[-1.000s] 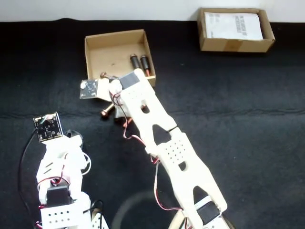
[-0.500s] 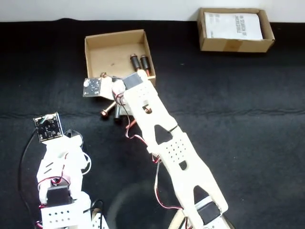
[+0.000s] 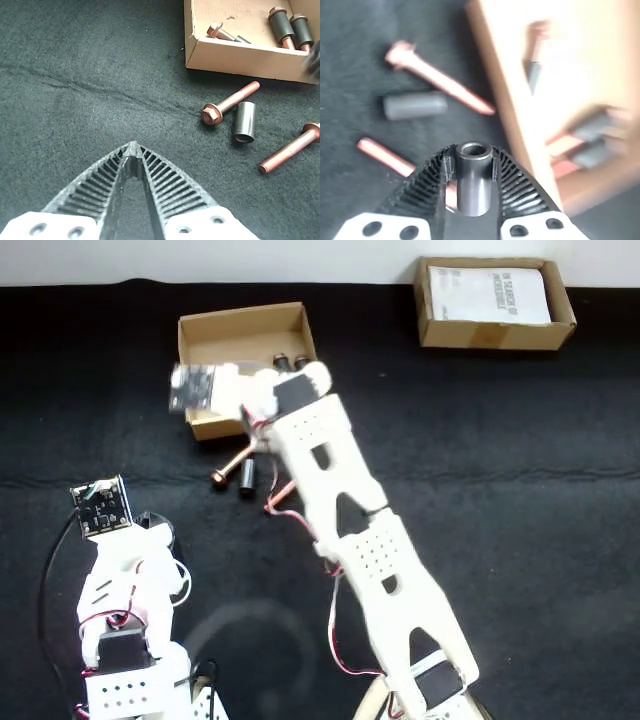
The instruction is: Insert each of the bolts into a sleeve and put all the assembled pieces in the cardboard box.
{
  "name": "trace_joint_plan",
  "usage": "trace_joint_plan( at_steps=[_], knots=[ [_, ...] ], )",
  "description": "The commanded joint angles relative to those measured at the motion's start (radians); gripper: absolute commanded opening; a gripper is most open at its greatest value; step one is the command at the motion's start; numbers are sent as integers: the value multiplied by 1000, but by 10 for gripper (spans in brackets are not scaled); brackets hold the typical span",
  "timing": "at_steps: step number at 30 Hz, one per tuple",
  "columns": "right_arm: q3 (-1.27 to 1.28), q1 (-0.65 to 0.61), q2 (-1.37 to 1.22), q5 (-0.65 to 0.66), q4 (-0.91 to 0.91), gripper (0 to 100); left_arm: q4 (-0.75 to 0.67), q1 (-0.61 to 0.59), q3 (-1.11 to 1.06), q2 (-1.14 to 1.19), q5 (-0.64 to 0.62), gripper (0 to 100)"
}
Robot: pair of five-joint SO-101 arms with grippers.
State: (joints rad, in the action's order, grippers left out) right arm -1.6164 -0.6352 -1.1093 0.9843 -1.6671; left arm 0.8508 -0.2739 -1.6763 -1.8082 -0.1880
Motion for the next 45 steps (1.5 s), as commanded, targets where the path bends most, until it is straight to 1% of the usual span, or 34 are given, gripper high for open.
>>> trace_joint_plan(
  at_steps=[1, 6, 10, 15, 17, 19, 23, 28, 45],
  knots=[
    [-165, 54, 159, -25, -7, 8, -2, 15, -19, -1, -3, 11],
    [-150, 122, 352, -250, -2, 8, 0, 31, -19, -1, -3, 11],
    [-153, 185, 475, -479, -2, 8, 2, 35, -19, -1, -3, 11],
    [-153, 328, 591, -804, -33, 8, 3, 35, -19, -1, -3, 11],
    [-151, 390, 631, -907, -67, 8, 3, 35, -19, -1, -3, 11],
    [-150, 449, 664, -979, -97, 8, 3, 35, -19, -1, -3, 11],
    [-148, 549, 710, -1026, -97, 8, 3, 35, -19, -1, -3, 11],
    [-151, 605, 733, -1026, -97, 8, 5, 35, -19, -1, -3, 11],
    [-148, 607, 1179, -1019, -99, 8, 6, 35, -19, -1, -3, 11]
  ],
)
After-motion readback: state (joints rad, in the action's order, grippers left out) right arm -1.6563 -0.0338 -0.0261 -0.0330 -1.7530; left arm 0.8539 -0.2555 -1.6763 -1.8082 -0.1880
